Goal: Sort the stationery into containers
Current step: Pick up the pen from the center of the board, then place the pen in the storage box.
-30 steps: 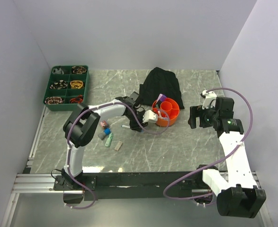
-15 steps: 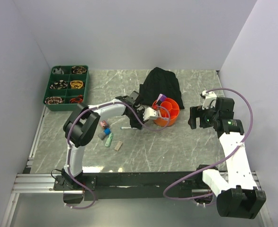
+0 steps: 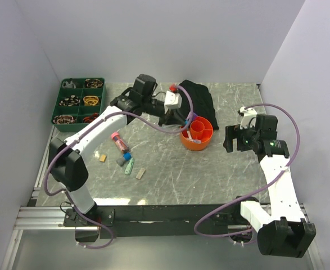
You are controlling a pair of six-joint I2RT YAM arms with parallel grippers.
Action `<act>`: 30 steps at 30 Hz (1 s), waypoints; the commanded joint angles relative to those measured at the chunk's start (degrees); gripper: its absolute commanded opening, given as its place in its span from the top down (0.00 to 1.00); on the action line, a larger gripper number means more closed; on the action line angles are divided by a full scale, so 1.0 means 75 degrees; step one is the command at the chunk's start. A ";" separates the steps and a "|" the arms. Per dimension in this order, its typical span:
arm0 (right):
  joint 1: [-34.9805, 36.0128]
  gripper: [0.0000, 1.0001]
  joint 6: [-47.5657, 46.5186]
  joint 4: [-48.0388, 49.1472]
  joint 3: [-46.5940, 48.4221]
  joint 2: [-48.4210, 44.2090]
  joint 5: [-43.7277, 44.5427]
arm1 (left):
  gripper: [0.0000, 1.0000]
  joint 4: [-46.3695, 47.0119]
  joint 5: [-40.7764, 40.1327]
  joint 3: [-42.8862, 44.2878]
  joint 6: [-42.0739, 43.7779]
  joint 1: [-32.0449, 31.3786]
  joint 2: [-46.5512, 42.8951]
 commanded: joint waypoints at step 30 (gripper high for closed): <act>-0.0096 0.03 -0.0061 -0.0351 0.0938 0.0696 0.0750 | 0.99 1.3821 0.1475 -0.0637 -0.9473 0.0295 0.3958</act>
